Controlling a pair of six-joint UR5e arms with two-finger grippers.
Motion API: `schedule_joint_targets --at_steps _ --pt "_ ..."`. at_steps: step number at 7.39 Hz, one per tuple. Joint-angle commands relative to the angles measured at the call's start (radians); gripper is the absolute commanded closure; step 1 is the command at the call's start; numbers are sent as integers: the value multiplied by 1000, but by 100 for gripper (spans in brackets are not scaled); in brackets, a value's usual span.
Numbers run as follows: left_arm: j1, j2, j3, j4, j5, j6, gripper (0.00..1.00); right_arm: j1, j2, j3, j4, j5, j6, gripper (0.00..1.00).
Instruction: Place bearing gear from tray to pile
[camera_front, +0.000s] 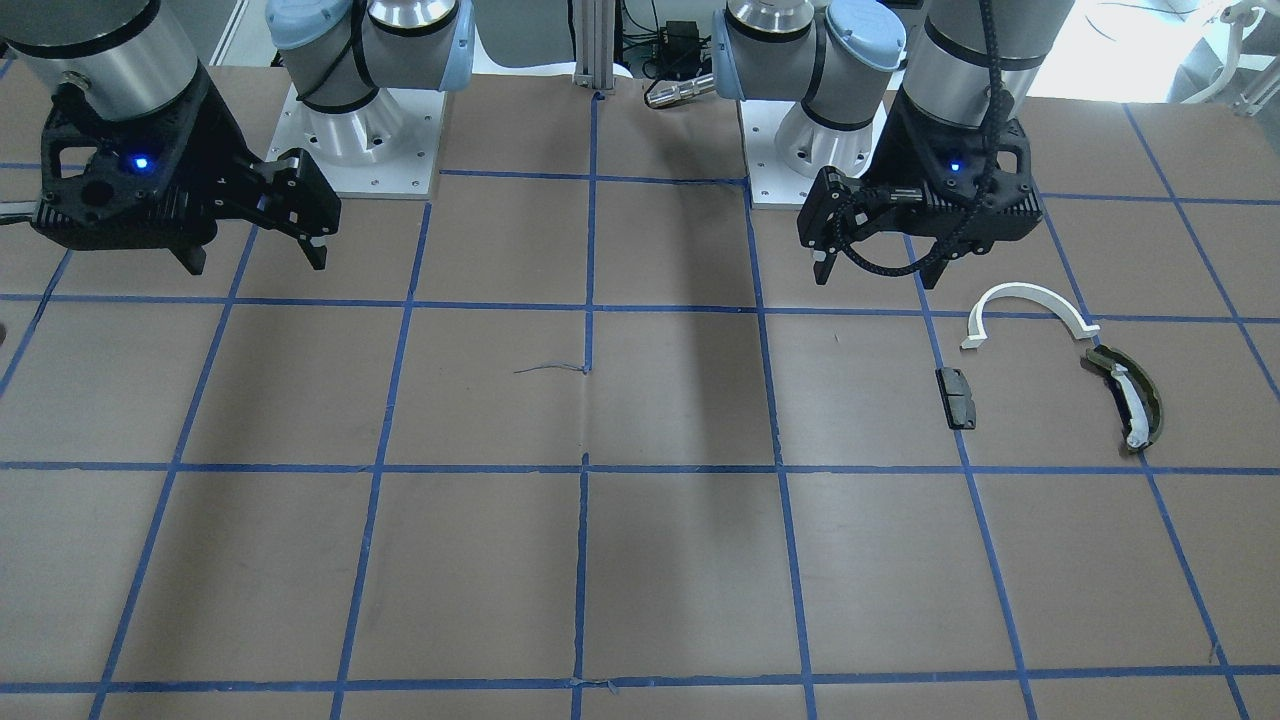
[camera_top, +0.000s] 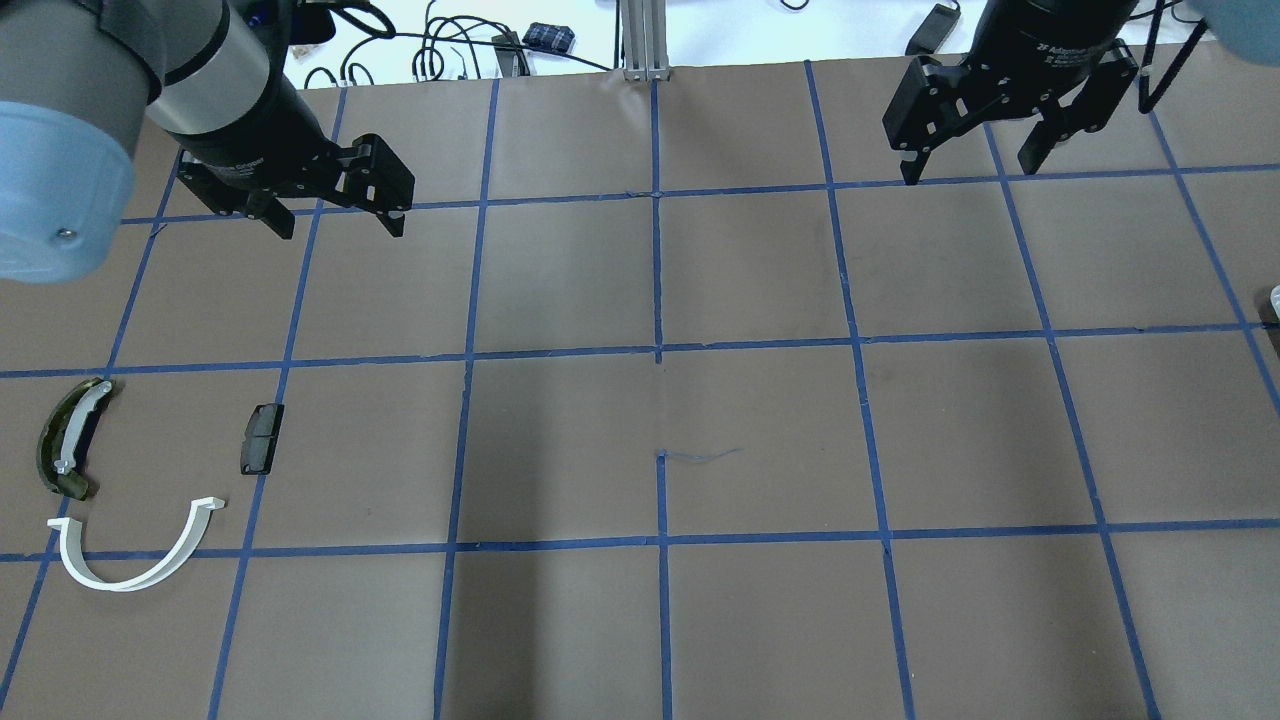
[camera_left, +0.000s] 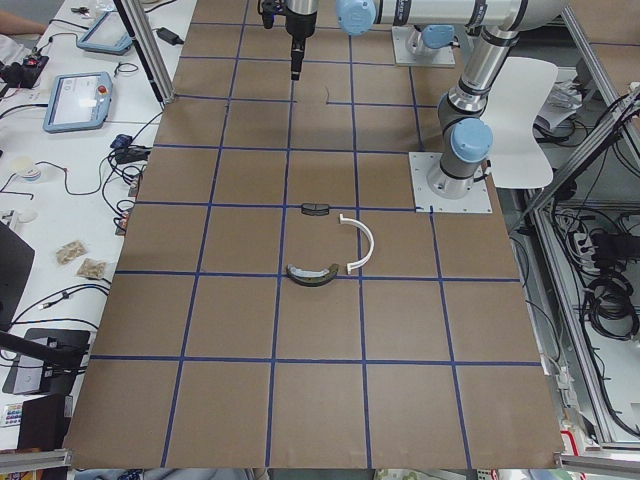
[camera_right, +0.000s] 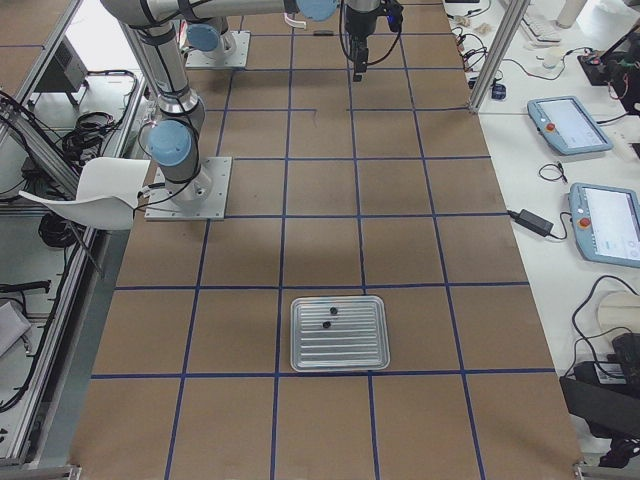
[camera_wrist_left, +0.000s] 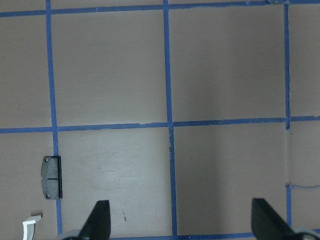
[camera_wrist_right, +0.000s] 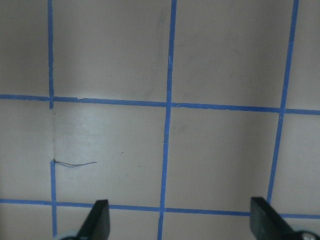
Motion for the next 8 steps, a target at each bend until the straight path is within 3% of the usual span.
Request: schedule_joint_targets --at_steps 1,5,7,8 --pt "-1 -6 -2 1 -1 1 0 0 -1 0 1 0 0 0" --pt "-1 -4 -2 1 -1 1 0 -8 5 -2 -2 -9 -24 0" --pt "1 -3 -4 1 -1 1 0 -150 5 -9 1 -9 -232 0" --pt "-1 -1 -4 1 -1 1 0 -275 5 -8 -1 -8 -466 0"
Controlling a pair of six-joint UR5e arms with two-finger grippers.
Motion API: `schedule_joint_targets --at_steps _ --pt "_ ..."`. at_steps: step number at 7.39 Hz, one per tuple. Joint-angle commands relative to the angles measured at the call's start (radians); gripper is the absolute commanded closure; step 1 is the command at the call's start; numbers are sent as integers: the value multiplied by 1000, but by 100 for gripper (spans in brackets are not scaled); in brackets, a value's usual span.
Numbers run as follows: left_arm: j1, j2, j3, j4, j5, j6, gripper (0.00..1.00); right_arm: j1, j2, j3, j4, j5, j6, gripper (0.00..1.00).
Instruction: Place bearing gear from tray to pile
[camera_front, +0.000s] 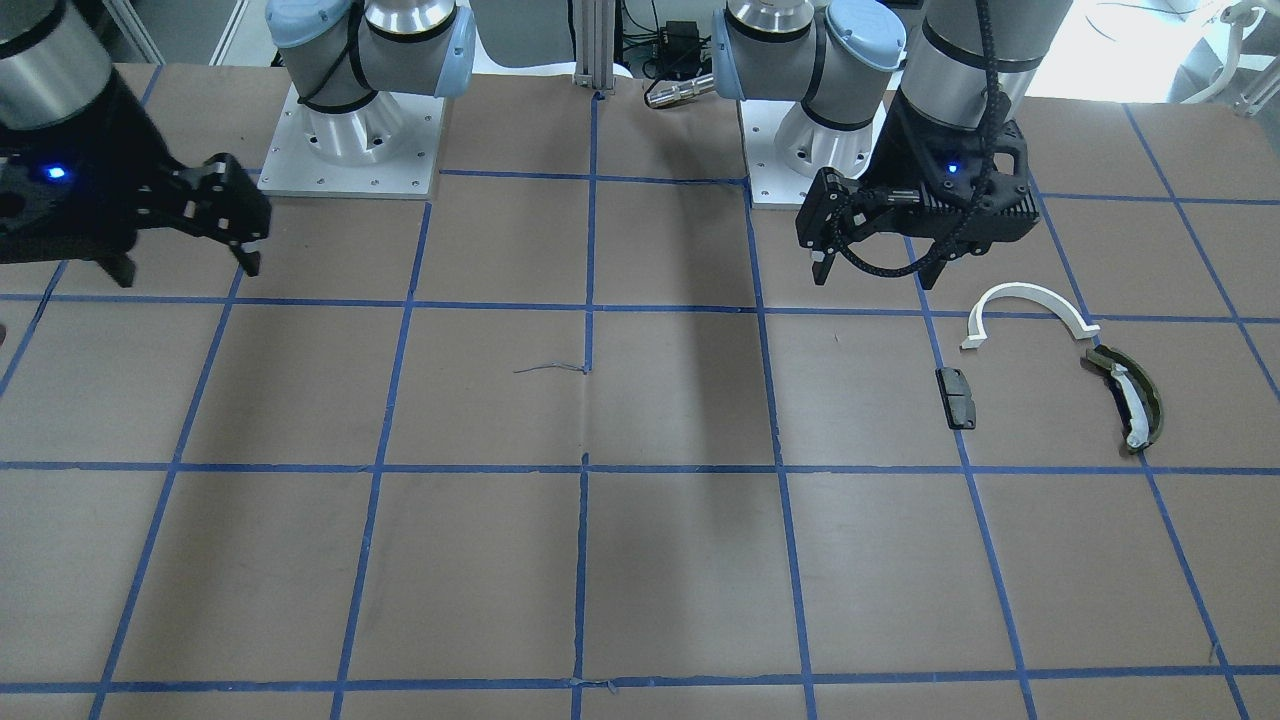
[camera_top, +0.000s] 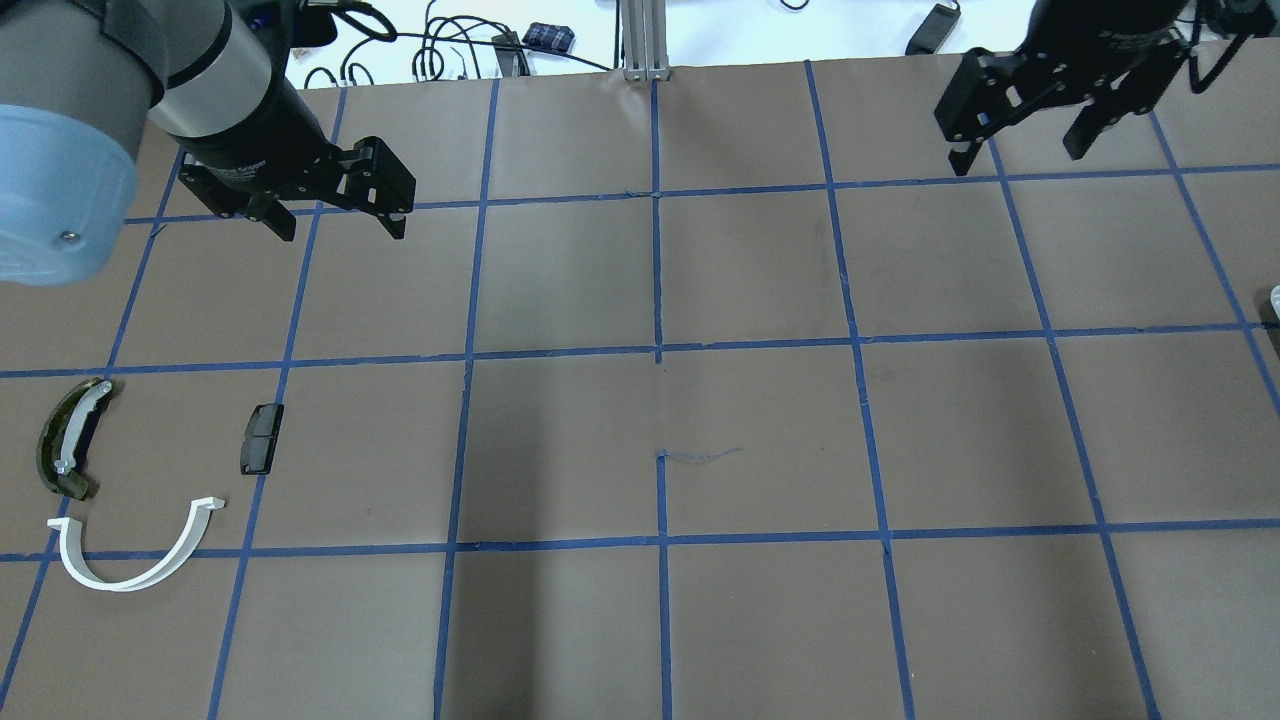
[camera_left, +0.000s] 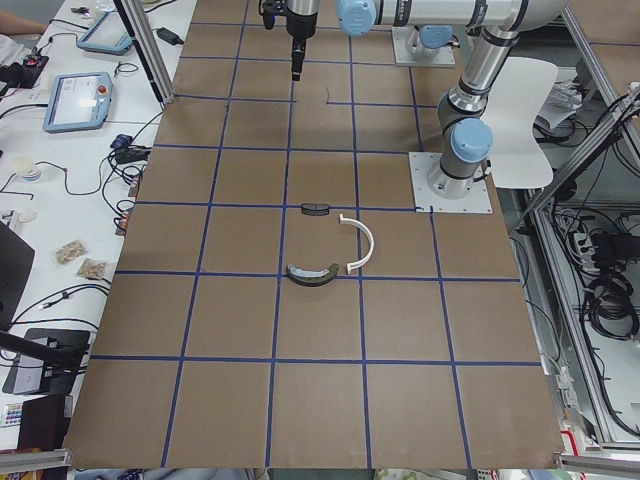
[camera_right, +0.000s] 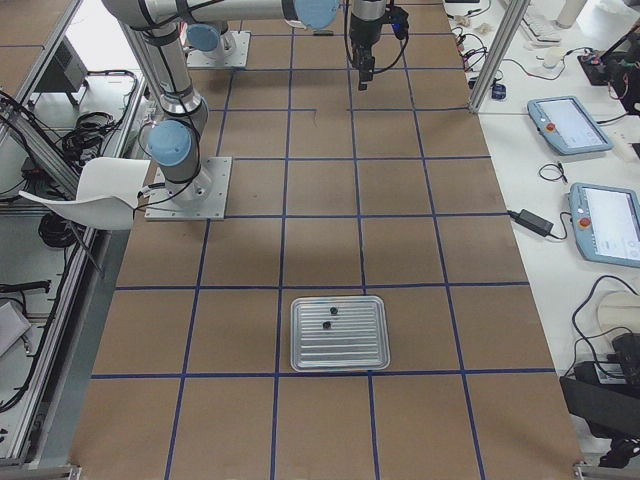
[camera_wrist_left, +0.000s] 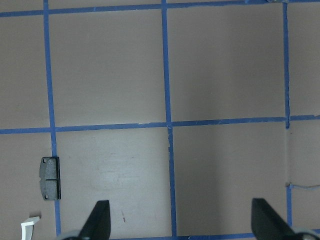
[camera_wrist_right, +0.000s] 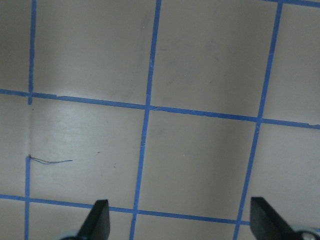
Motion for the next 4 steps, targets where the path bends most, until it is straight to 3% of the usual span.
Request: schedule_joint_targets --at_steps 1,4 --pt "-1 3 -2 0 0 0 0 -260 5 7 -1 11 -469 0" --pt "1 6 -4 0 -2 0 0 -541 129 10 -64 5 -1049 0"
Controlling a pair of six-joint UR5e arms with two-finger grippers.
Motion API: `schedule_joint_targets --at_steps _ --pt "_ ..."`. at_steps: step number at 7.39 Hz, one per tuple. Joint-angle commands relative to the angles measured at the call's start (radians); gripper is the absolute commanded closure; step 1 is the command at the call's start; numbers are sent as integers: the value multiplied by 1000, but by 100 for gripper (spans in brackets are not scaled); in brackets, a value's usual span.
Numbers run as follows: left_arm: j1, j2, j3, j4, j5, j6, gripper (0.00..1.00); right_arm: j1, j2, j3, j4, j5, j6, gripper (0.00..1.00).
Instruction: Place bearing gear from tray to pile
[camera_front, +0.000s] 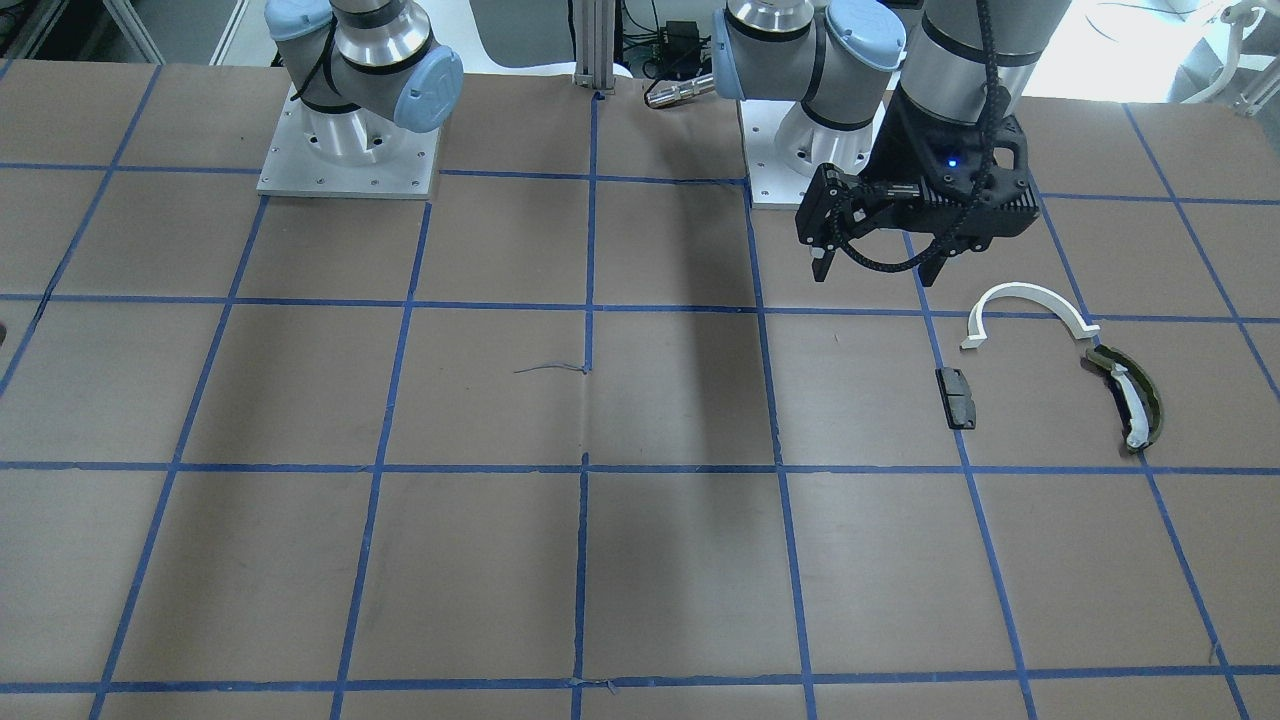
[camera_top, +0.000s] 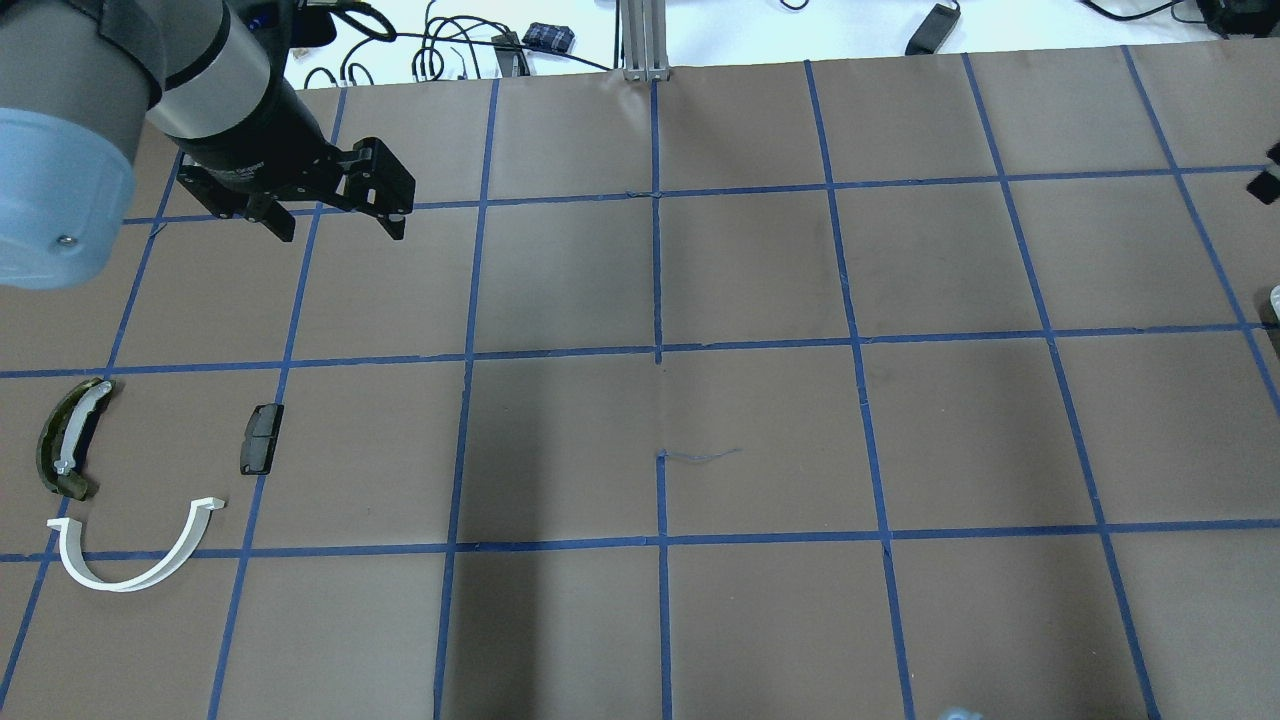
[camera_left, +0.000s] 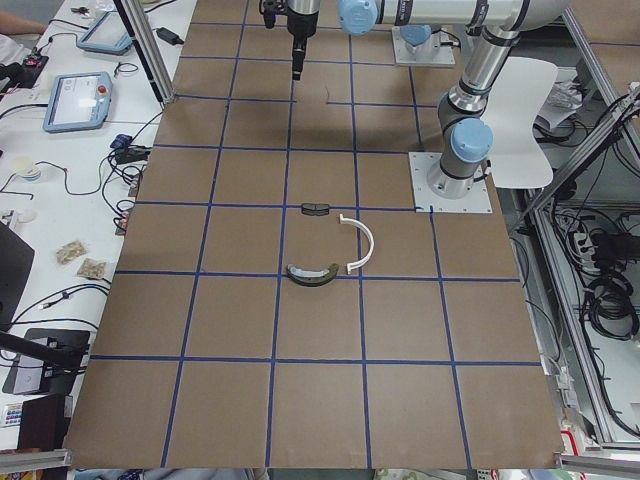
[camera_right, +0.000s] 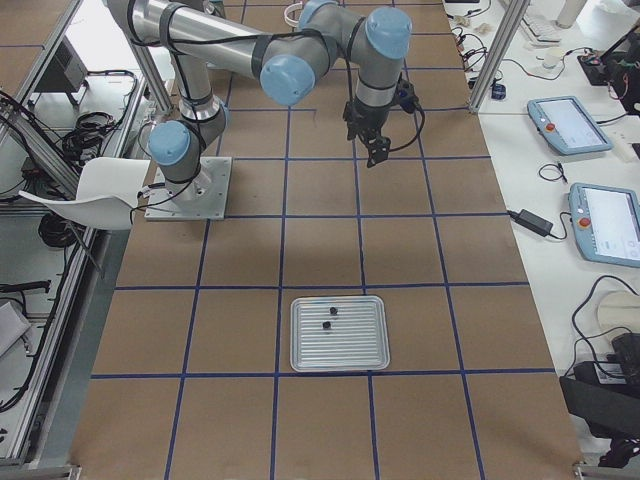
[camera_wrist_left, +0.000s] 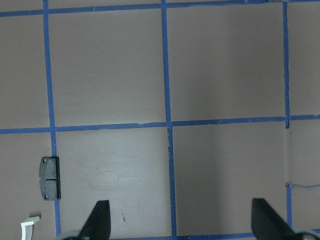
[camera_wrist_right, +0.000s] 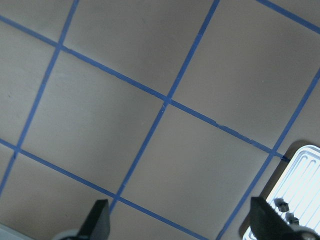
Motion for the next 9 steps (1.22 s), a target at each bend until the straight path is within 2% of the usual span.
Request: schedule_joint_targets --at_steps 1,2,3,4,5,6,8,9 --pt "1 1 -1 0 -1 0 0 -156 115 1 -106 -2 -392 0" --pt "0 1 -1 0 -1 0 0 -183 170 0 -152 -6 -638 0" --pt "1 1 -1 0 -1 0 0 -247 216 1 -191 0 -787 0" --pt "1 1 -1 -2 -3 3 0 -272 276 6 -284 -2 -916 0" --pt "1 2 -3 -2 -3 3 0 -289 334 24 -433 4 -1045 0" --pt "1 5 -10 -2 -1 3 0 -317 382 65 -543 13 -1076 0" --pt "1 4 -13 -2 -3 3 0 -322 401 115 -581 65 -1140 0" --pt "1 4 -13 -2 -3 3 0 -325 402 130 -581 60 -1158 0"
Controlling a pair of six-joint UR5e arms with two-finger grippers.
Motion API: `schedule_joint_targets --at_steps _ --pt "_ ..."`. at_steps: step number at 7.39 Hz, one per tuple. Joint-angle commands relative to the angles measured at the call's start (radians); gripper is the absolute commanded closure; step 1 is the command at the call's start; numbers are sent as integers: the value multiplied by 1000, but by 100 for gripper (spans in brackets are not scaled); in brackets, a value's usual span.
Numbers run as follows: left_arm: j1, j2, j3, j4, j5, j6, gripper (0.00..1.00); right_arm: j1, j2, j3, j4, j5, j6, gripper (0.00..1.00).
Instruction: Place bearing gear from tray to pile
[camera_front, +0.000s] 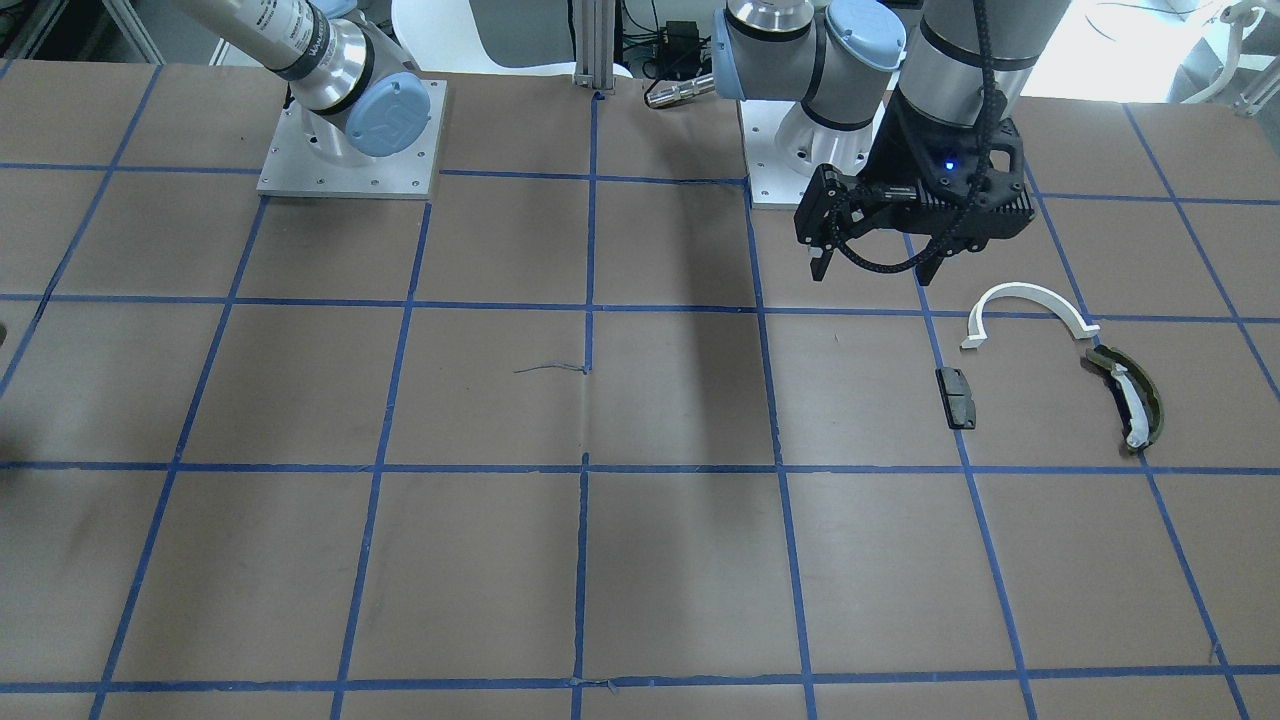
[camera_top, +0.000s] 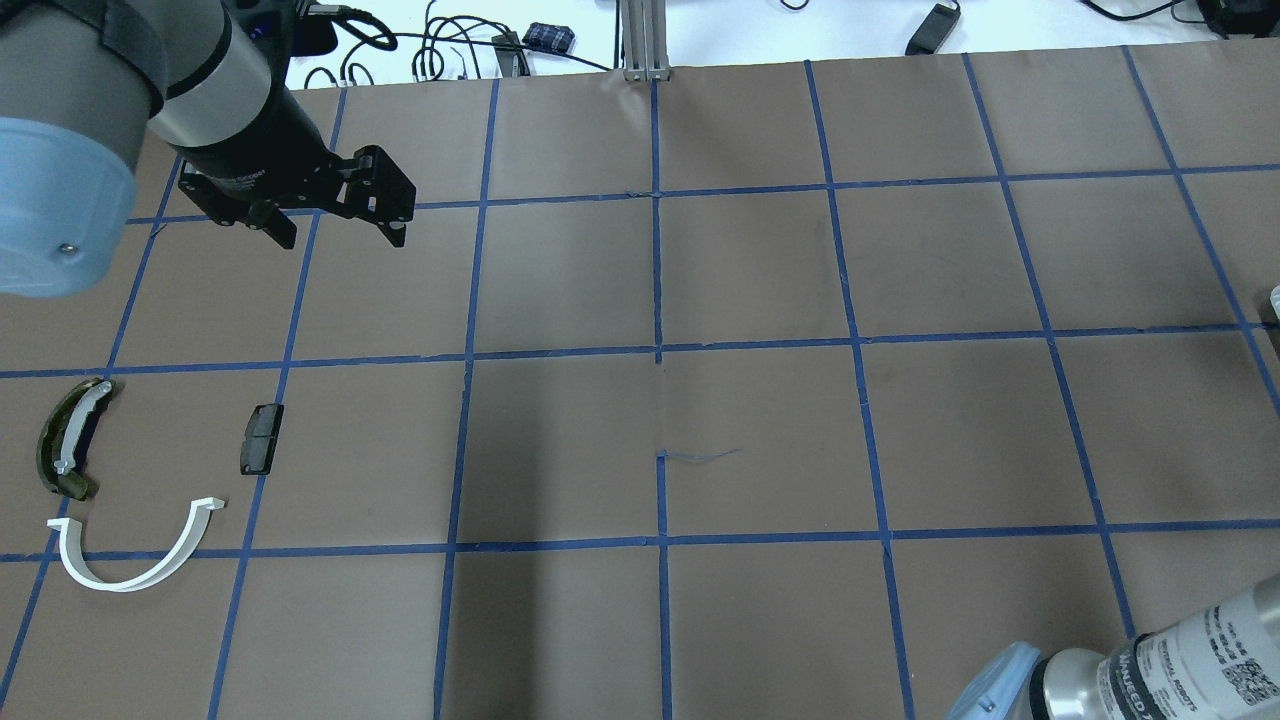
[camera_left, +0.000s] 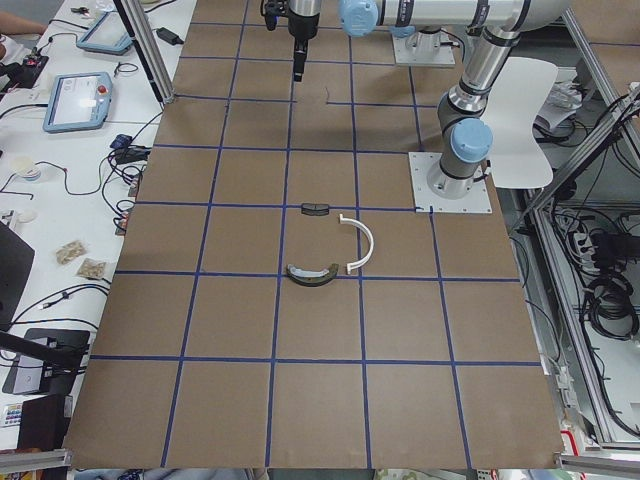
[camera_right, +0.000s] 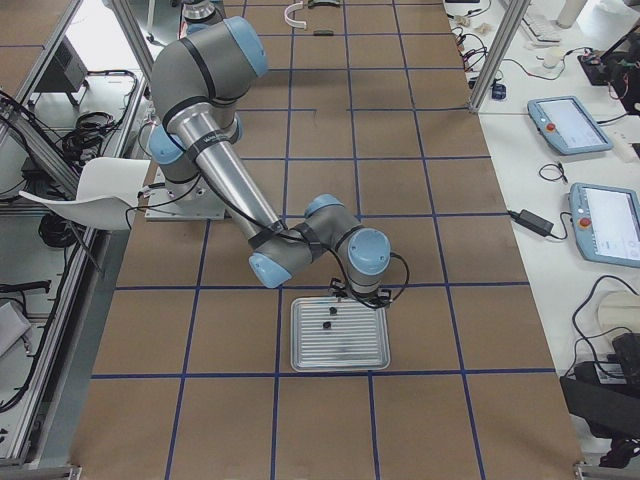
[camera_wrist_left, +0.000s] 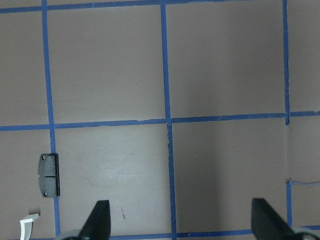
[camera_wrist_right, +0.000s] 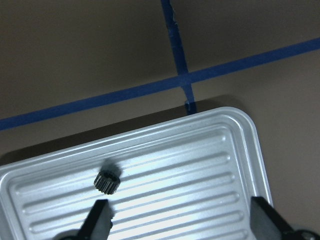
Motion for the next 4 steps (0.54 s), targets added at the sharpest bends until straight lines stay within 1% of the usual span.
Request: schedule_joint_targets --at_steps 1,2,4 --pt "0 0 -1 0 -1 0 0 -23 9 47 -17 8 -72 0" --pt "0 0 -1 0 -1 0 0 -49 9 86 -32 10 -80 0" --pt "0 0 -1 0 -1 0 0 -62 5 168 -148 17 -81 0"
